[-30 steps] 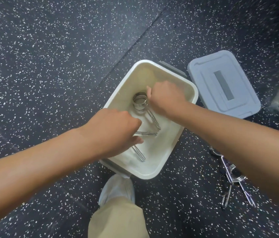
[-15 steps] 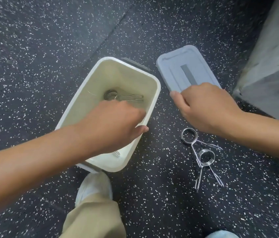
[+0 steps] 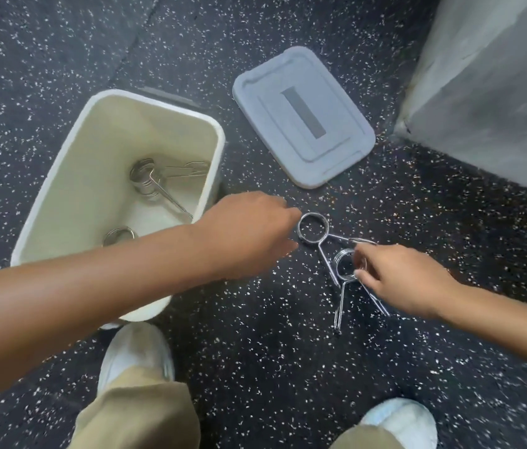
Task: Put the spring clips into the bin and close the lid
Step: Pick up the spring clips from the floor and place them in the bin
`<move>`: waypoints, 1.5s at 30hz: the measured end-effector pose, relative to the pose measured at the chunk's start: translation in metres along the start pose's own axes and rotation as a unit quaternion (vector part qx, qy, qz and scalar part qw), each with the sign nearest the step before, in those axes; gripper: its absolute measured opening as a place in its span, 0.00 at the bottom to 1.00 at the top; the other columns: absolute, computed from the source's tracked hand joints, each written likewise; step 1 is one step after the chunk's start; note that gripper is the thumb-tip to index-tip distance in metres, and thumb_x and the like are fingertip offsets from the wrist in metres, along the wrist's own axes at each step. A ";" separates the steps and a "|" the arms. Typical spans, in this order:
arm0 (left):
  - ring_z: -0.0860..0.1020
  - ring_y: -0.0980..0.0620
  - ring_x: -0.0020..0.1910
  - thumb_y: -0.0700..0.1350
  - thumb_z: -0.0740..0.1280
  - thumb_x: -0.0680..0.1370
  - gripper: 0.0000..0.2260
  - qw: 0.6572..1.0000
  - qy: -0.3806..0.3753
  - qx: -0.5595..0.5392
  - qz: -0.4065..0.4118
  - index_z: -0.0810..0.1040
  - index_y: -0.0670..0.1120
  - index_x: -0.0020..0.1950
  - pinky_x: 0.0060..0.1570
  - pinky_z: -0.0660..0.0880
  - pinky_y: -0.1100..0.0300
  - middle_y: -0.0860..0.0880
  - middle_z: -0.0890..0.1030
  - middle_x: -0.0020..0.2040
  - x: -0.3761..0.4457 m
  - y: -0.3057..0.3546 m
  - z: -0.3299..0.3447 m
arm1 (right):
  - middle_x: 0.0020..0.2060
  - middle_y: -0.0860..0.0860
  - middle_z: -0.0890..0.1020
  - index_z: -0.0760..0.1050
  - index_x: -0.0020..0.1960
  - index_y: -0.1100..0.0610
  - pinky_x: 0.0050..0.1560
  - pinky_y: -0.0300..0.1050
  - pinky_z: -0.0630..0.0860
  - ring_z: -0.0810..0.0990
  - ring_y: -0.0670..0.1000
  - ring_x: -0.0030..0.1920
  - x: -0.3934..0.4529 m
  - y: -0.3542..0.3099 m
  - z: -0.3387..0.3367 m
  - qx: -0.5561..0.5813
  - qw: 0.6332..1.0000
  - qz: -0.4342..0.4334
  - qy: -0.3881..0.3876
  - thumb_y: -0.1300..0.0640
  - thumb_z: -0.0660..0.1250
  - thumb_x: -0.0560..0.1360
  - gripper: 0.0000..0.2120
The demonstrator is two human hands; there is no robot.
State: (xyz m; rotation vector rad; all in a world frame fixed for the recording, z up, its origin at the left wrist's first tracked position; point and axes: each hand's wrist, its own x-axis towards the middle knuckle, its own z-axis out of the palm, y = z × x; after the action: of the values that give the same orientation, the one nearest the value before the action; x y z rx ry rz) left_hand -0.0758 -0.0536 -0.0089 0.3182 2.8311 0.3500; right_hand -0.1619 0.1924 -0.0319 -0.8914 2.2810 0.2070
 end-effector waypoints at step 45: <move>0.70 0.45 0.45 0.47 0.55 0.82 0.06 0.992 0.031 -0.119 0.005 0.67 0.46 0.53 0.48 0.71 0.45 0.47 0.74 0.47 0.022 0.009 0.021 | 0.41 0.52 0.85 0.83 0.48 0.60 0.45 0.45 0.76 0.81 0.50 0.41 -0.031 0.022 0.026 0.625 0.748 0.203 0.088 0.49 0.77 0.73 0.14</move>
State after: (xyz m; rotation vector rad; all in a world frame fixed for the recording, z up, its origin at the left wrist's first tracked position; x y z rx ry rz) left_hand -0.0883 -0.0355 -0.0315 0.2743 2.8073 0.7045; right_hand -0.1459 0.2357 -0.0334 0.3202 2.0581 -1.1509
